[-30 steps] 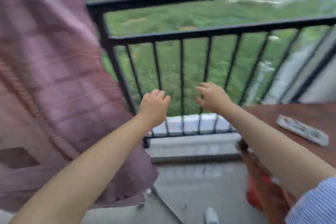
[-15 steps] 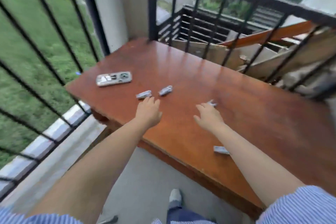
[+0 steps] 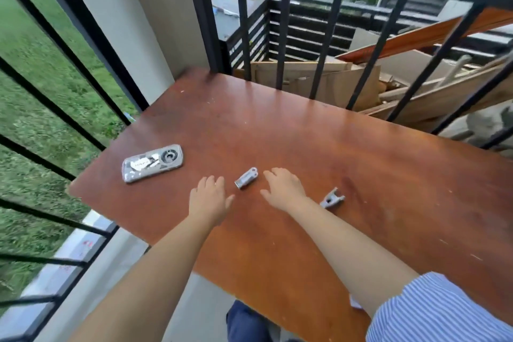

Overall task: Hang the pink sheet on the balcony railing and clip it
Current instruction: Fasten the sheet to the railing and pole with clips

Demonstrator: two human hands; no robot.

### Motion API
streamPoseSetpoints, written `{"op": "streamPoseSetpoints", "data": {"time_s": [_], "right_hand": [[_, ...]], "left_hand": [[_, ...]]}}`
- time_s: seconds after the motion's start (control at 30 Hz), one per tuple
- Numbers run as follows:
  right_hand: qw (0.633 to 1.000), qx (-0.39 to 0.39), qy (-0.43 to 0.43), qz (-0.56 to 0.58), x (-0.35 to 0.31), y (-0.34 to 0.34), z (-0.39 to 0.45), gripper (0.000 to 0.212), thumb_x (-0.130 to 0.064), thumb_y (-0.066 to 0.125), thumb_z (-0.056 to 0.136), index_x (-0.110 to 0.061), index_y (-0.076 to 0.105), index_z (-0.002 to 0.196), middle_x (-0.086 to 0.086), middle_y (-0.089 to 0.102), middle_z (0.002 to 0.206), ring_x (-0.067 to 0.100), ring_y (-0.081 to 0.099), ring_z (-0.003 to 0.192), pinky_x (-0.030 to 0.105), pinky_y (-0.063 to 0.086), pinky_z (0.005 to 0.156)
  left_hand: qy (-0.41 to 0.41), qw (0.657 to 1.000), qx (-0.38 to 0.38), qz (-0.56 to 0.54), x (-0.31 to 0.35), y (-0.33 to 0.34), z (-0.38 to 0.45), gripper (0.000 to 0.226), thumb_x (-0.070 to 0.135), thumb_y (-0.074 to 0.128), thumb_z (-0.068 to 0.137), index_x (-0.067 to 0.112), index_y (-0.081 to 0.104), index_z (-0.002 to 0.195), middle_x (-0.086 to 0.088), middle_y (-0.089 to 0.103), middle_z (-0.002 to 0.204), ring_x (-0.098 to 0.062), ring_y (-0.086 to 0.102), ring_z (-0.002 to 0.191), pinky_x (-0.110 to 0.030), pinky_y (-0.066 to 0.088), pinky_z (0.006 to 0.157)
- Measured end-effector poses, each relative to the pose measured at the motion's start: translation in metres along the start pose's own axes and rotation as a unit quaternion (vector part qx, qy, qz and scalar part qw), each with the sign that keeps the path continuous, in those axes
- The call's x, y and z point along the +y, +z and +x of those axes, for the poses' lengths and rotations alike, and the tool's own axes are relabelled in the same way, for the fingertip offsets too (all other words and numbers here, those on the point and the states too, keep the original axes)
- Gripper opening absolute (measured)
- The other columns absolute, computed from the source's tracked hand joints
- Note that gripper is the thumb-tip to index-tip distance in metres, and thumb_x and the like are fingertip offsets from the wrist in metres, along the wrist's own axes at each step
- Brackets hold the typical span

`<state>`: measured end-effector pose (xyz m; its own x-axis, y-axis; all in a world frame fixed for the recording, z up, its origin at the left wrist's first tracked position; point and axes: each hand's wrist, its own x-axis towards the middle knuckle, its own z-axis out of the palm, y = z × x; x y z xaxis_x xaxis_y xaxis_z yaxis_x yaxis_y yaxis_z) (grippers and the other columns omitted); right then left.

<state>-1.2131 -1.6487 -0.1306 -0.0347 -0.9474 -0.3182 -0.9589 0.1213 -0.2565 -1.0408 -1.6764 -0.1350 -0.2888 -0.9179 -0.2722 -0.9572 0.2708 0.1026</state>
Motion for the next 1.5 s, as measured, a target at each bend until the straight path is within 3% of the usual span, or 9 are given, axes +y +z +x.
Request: {"op": "streamPoseSetpoints", "data": {"time_s": [0.23,0.37,0.6,0.7,0.93,1.13,1.37,1.43,1.5], "right_hand": [[0.996,-0.083,-0.009,-0.007,-0.023,0.023,0.073,0.048,-0.022,0.049,0.089,-0.016,0.035,0.135,0.008,0.026,0.148,0.027,0.025,0.134,0.04,0.031,0.107],[0.992,-0.116,-0.047,-0.026,-0.017,0.035,0.085,0.04,-0.005,0.041,0.089,-0.014,0.046,0.128,0.009,0.04,0.138,0.026,0.035,0.125,0.037,0.037,0.101],[0.991,-0.128,-0.021,0.045,-0.015,0.03,0.071,0.023,-0.019,0.06,0.083,-0.007,0.052,0.1,0.012,0.057,0.113,0.029,0.051,0.108,0.034,0.04,0.085],[0.989,-0.114,-0.02,0.088,-0.021,0.017,0.052,0.03,-0.027,0.064,0.08,-0.016,0.037,0.086,0.012,0.057,0.096,0.028,0.053,0.089,0.028,0.032,0.067],[0.973,-0.058,-0.125,0.185,-0.052,-0.004,-0.015,0.056,-0.033,0.069,0.076,-0.014,0.043,0.122,0.005,0.057,0.099,0.027,0.057,0.098,0.028,0.038,0.075],[0.941,-0.102,-0.263,0.186,-0.135,-0.002,-0.06,0.036,-0.024,0.069,0.078,-0.006,0.06,0.107,0.013,0.066,0.108,0.019,0.057,0.089,0.021,0.036,0.074],[0.866,-0.17,-0.427,0.197,-0.3,0.007,-0.134,0.03,-0.02,0.056,0.087,-0.003,0.062,0.111,0.013,0.064,0.118,0.02,0.056,0.112,0.021,0.038,0.083],[0.838,-0.204,-0.454,0.226,-0.349,0.01,-0.157,0.028,-0.021,0.053,0.089,-0.002,0.065,0.105,0.004,0.072,0.096,0.008,0.06,0.088,0.023,0.042,0.071],[0.813,-0.238,-0.475,0.239,-0.398,0.012,-0.181,0.029,-0.023,0.049,0.092,-0.007,0.069,0.079,-0.017,0.06,0.045,-0.008,0.051,0.047,0.019,0.036,0.052]], "left_hand": [[0.022,0.996,-0.086,0.028,-0.051,0.025,0.062,0.038,0.037,0.039,0.094,0.011,0.047,0.121,-0.01,0.051,0.124,-0.029,0.045,0.119,-0.038,0.042,0.091],[0.087,0.982,-0.164,0.037,-0.063,0.032,0.076,0.037,0.035,0.033,0.097,0.006,0.051,0.113,-0.012,0.052,0.12,-0.029,0.046,0.116,-0.038,0.04,0.089],[0.049,0.98,-0.079,-0.177,-0.065,0.023,0.061,0.013,0.021,0.047,0.092,0.013,0.046,0.083,-0.01,0.051,0.092,-0.031,0.053,0.1,-0.035,0.039,0.081],[-0.017,0.969,-0.022,-0.247,-0.063,0.015,0.041,0.017,0.013,0.054,0.088,0.001,0.055,0.099,-0.019,0.059,0.101,-0.032,0.054,0.102,-0.033,0.038,0.082],[-0.186,0.92,0.099,-0.332,-0.058,0.006,-0.06,0.041,0.014,0.064,0.083,-0.002,0.052,0.118,-0.02,0.057,0.12,-0.031,0.05,0.115,-0.032,0.037,0.094],[-0.249,0.882,0.192,-0.352,-0.072,-0.002,-0.181,0.037,0.011,0.052,0.087,-0.004,0.051,0.121,-0.025,0.057,0.119,-0.033,0.051,0.115,-0.026,0.032,0.091],[-0.397,0.751,0.36,-0.386,-0.152,-0.036,-0.331,0.043,0.014,0.037,0.086,-0.007,0.048,0.123,-0.027,0.053,0.11,-0.034,0.051,0.109,-0.035,0.033,0.099],[-0.414,0.668,0.437,-0.439,-0.17,-0.051,-0.372,0.045,0.015,0.037,0.084,-0.003,0.046,0.125,-0.019,0.05,0.109,-0.029,0.051,0.104,-0.042,0.036,0.102],[-0.416,0.586,0.508,-0.475,-0.186,-0.067,-0.41,0.04,0.011,0.04,0.085,0.002,0.045,0.124,-0.012,0.049,0.108,-0.025,0.052,0.097,-0.042,0.04,0.097]]}}
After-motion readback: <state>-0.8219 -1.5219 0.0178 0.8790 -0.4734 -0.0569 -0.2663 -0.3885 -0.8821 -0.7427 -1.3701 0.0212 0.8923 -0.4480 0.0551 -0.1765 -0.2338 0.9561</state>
